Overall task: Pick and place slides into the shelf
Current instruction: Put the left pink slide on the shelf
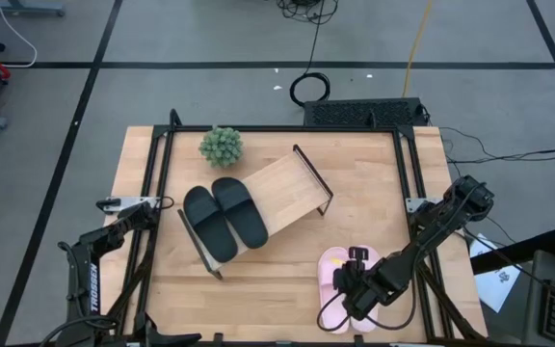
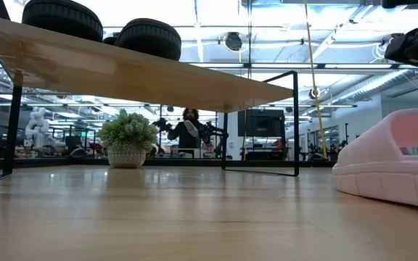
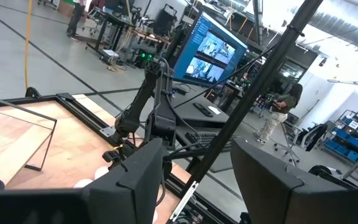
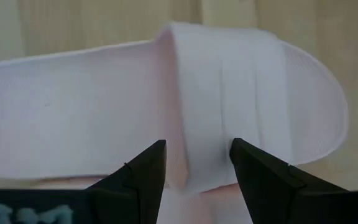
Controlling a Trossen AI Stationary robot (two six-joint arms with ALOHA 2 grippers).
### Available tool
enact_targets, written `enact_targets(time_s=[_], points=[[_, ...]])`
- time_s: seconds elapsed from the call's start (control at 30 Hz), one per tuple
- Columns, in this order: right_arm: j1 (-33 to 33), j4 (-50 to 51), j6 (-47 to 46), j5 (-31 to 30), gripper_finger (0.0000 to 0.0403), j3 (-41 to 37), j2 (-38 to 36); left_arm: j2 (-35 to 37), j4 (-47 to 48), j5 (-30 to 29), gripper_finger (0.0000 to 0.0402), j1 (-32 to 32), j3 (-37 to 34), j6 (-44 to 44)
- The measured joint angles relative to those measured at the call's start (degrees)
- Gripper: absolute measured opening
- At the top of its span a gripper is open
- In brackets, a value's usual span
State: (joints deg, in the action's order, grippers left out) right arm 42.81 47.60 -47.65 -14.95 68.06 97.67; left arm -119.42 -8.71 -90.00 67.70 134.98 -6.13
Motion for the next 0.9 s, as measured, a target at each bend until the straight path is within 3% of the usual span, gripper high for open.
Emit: enact_targets(time_s=[0.33,0.9], points=[[-0.1,1.0,-1.3,-7.5,0.0151,-0.4,0.1,0.0,0.0,0.0,0.0191,0.0,0.0,1.2],[-0.2,-10.0,-4.0,-9.0,0.0048,-7.3,-0.1,0.0,0.0,0.0,0.0191,0.0,0.0,1.5]])
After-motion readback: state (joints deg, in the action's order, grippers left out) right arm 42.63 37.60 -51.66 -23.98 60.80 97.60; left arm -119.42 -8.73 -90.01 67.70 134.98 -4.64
